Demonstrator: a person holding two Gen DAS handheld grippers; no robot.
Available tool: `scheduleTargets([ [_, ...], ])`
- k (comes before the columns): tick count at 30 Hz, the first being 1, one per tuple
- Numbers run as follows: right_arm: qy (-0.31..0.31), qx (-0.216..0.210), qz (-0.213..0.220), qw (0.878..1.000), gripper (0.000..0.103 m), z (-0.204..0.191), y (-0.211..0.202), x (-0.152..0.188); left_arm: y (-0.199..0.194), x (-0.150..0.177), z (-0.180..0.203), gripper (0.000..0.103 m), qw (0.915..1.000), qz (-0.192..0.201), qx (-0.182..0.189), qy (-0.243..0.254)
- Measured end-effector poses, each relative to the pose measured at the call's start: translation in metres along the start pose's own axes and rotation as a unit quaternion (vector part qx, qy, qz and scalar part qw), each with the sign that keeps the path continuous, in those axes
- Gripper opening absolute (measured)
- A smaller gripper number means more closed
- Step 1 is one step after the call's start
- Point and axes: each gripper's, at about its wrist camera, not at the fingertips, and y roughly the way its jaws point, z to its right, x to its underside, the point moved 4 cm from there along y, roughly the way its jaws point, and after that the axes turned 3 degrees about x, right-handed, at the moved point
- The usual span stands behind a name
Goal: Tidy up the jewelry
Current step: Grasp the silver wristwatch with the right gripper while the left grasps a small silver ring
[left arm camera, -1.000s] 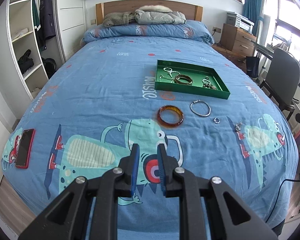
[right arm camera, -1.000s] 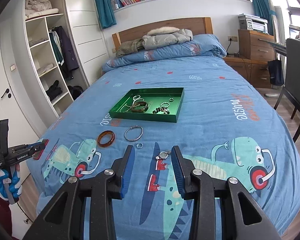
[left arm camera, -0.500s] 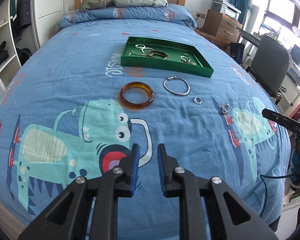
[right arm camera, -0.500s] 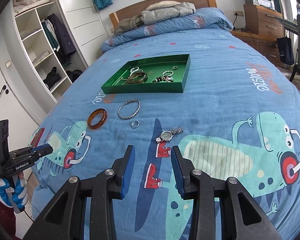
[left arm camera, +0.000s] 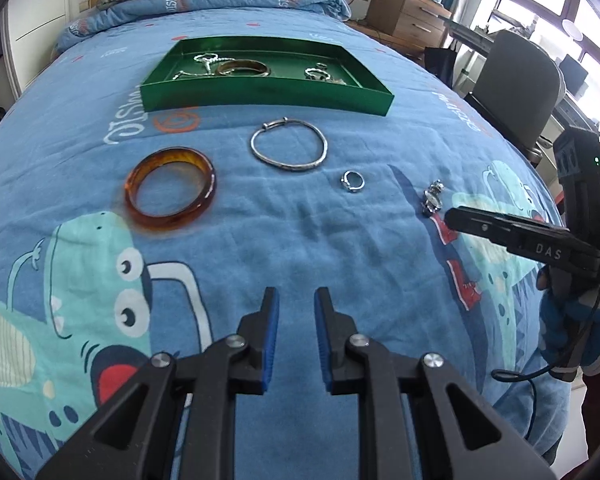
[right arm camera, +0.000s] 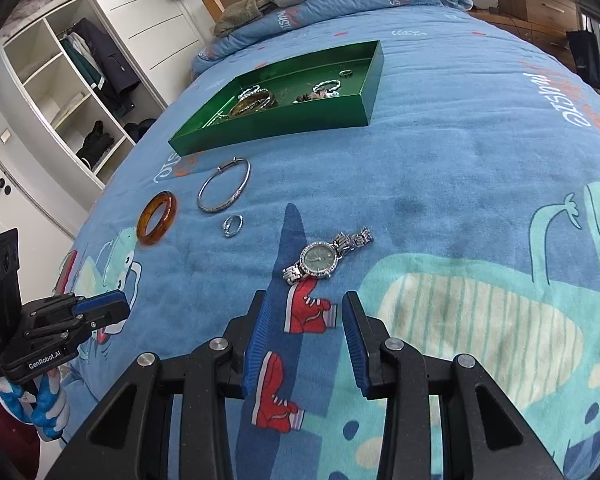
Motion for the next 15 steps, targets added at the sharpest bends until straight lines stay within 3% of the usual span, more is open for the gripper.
scheduleTargets([
  [6, -0.02, 0.007, 0.005, 1.0, 0.037, 0.0, 0.027, -0.018, 0.029, -0.022, 0.015, 0.017, 0.9998, -0.005, 0.01, 0.015],
  [10, -0.037, 0.018, 0.011, 0.999, 0.025, 0.003, 0.034, -0.027, 0.047, -0.037, 0.027, 0.017, 0.9996, -0.007, 0.013, 0.026],
  [15, -0.013, -0.02, 0.009, 1.0, 0.025, 0.015, 0.036, -0.034, 0.065, -0.054, 0.04, 0.017, 0.9994, -0.007, 0.008, 0.032],
])
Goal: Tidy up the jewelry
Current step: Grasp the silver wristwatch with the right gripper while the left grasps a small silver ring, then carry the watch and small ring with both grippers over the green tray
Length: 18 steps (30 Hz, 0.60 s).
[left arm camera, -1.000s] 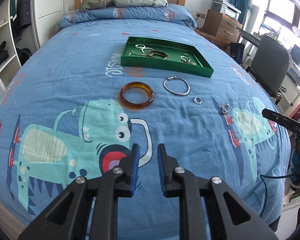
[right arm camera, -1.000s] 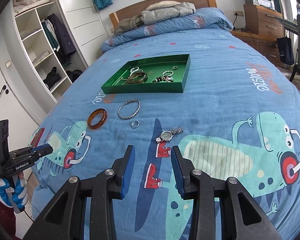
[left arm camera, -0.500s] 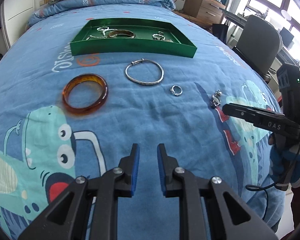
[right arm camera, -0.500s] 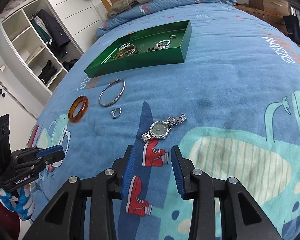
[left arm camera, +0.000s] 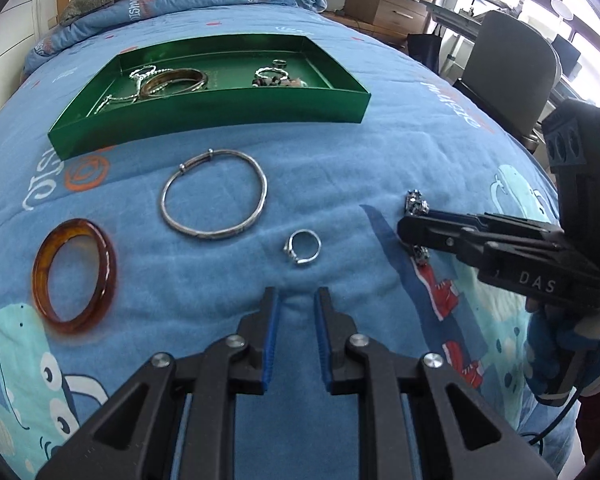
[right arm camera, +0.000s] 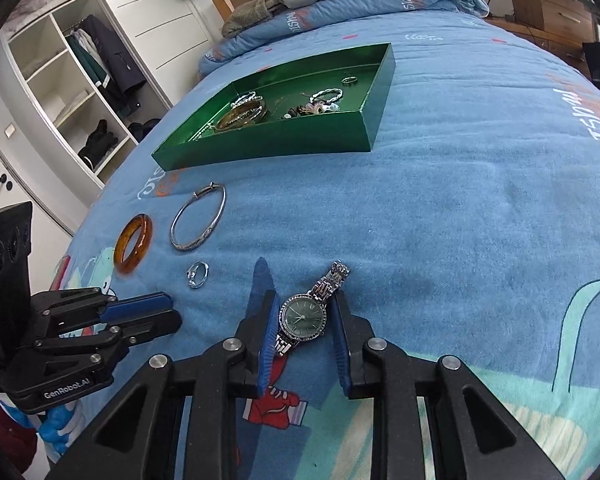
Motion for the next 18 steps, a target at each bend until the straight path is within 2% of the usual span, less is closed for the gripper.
scheduleTargets([
  [5, 0.041, -0.034, -0.009, 0.999, 0.025, 0.01, 0.003, -0.008, 0.009, -0.014, 0.003, 0.017, 1.0, 0.002, -0.005, -0.002],
  [11, 0.104, -0.094, -0.022, 0.99, 0.025, 0.026, 0.005, -0.011, 0.019, -0.024, 0.015, 0.017, 0.9998, 0.001, -0.016, 0.013],
  [17, 0.118, -0.109, -0.027, 0.987, 0.025, 0.028, 0.008, -0.014, 0.024, -0.028, 0.023, 0.017, 0.9993, 0.003, -0.024, 0.028],
  [18, 0.122, -0.11, -0.027, 0.986, 0.021, 0.029, 0.009, -0.014, 0.024, -0.029, 0.024, 0.017, 0.9993, 0.003, -0.022, 0.029],
])
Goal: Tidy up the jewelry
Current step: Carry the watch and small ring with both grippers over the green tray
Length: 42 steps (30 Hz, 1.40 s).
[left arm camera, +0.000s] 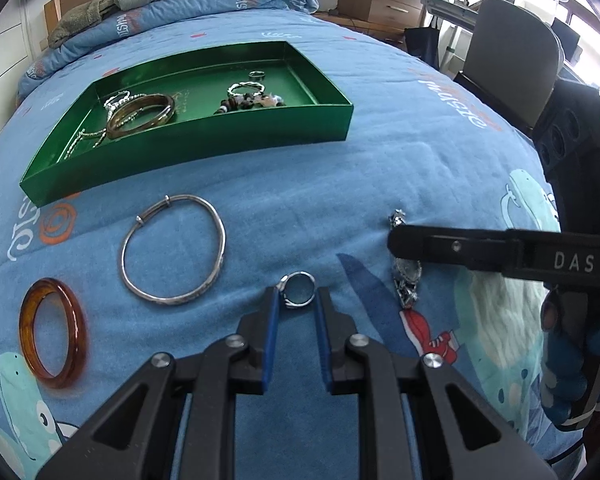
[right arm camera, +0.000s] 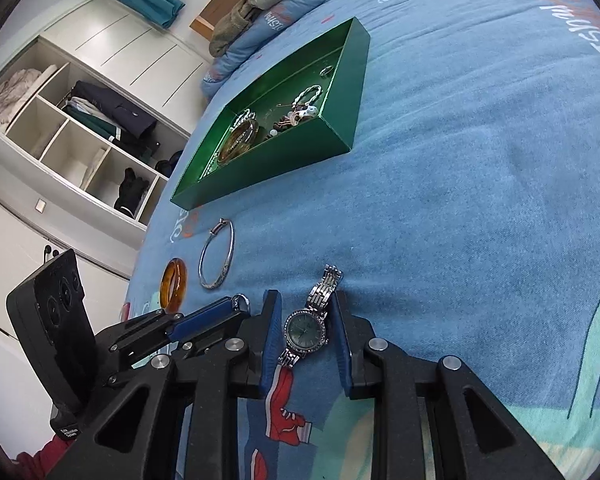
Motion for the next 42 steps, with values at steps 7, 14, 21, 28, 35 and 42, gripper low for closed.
scheduleTargets([
  [7, 0.024, 0.002, 0.0, 1.0, 0.008, 0.01, 0.004, -0.004, -0.001, -0.002, 0.002, 0.022, 1.0, -0.001, 0.009, 0.003],
  [14, 0.007, 0.008, 0.007, 1.0, 0.009, 0.008, 0.0, -0.001, 0.003, -0.005, 0.009, 0.029, 0.9999, 0.0, 0.0, 0.011],
  [21, -0.007, 0.016, 0.02, 1.0, 0.009, 0.008, -0.015, 0.003, -0.001, -0.006, 0.007, 0.018, 0.9999, 0.009, -0.005, 0.009],
  [28, -0.037, 0.023, 0.048, 0.998, 0.009, -0.01, -0.041, -0.005, -0.039, -0.02, -0.001, 0.018, 0.9984, 0.054, 0.017, -0.005],
  [35, -0.079, 0.043, 0.089, 0.992, 0.009, -0.052, -0.055, -0.057, -0.059, -0.077, -0.039, 0.018, 0.9957, 0.087, 0.021, -0.022],
  [42, -0.101, 0.089, 0.11, 0.985, 0.009, -0.085, -0.015, -0.132, -0.012, -0.134, -0.082, 0.018, 0.996, 0.061, 0.028, -0.06],
])
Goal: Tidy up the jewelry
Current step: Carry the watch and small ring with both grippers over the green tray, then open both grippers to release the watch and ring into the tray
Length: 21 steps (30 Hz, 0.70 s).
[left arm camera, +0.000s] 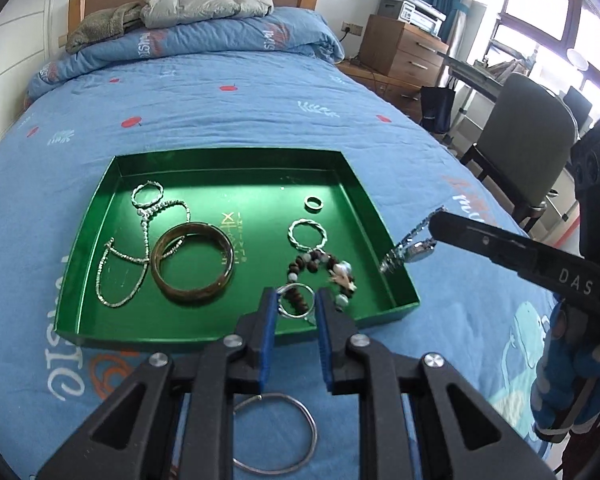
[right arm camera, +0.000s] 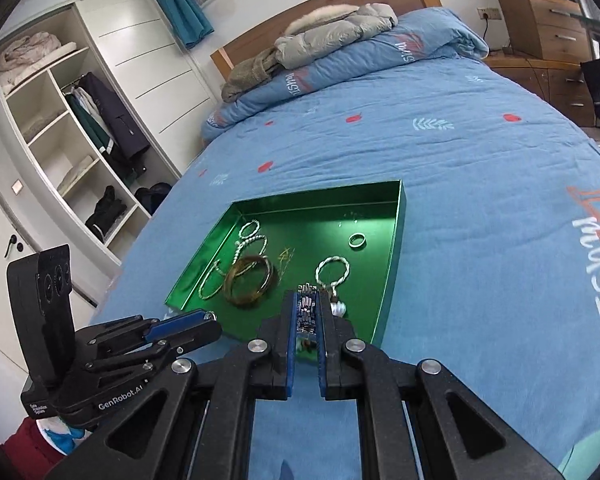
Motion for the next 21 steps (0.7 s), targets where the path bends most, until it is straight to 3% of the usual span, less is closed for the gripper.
scheduleTargets([
  [5, -0.014, 0.047, -0.031, 0.998, 0.009, -0.001, 0.059, -0.018, 0.044, -0.01, -0.017, 0.018, 0.9993, -0.026, -0.013, -0.023],
  [11, -0.015, 0.092, -0.052, 0.994, 0.009, 0.008, 0.103, -0.024, 0.081, -0.016, -0.026, 0.018, 0.9971, -0.047, -0.059, -0.004],
  [17, -0.034, 0.134, -0.088, 0.987, 0.011, 0.015, 0.125, -0.025, 0.08, -0.013, -0.031, 0.019, 0.996, -0.041, -0.079, 0.011],
  [19, -0.027, 0.135, -0.089, 0.986, 0.023, 0.018, 0.122, -0.026, 0.074, -0.01, -0.031, 0.019, 0.9961, -0.043, -0.075, 0.015],
  [21, -0.022, 0.128, -0.079, 0.988, 0.026, 0.017, 0.111, -0.028, 0.064, -0.01, -0.031, 0.019, 0.9967, -0.039, -0.07, 0.011],
])
